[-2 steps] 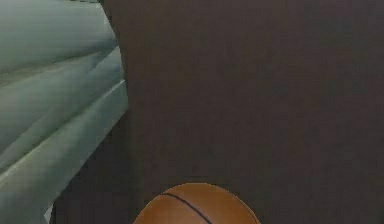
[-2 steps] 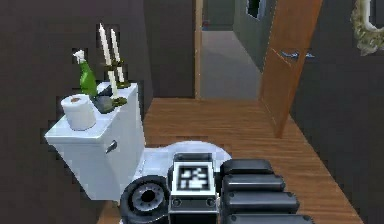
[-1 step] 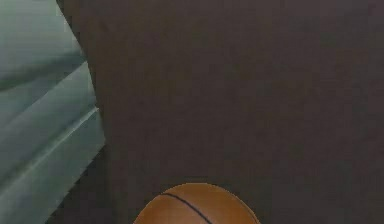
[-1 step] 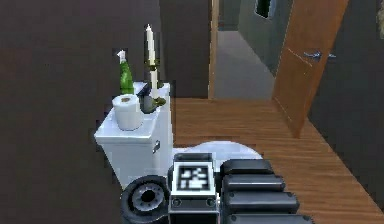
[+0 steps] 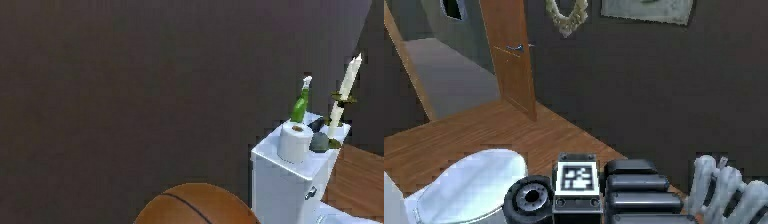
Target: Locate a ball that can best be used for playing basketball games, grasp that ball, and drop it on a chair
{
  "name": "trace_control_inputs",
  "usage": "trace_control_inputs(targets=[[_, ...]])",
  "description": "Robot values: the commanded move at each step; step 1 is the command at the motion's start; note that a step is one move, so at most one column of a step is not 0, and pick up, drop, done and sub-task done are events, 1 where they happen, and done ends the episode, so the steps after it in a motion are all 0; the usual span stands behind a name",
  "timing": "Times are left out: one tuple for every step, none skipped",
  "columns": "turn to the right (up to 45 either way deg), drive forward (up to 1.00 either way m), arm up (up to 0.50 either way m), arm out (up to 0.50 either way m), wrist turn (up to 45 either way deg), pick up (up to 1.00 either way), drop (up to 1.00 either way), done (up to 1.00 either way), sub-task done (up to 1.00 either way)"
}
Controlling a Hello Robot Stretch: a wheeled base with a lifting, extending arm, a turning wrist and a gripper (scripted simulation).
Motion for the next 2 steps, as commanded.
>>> trace_control_inputs(targets=[[45.0,0.0,0.0,0.0,0.0,0.0,0.0,0.0,0.0],[24.0,0.0,0.0,0.0,0.0,0.0,0.0,0.0,0.0]])
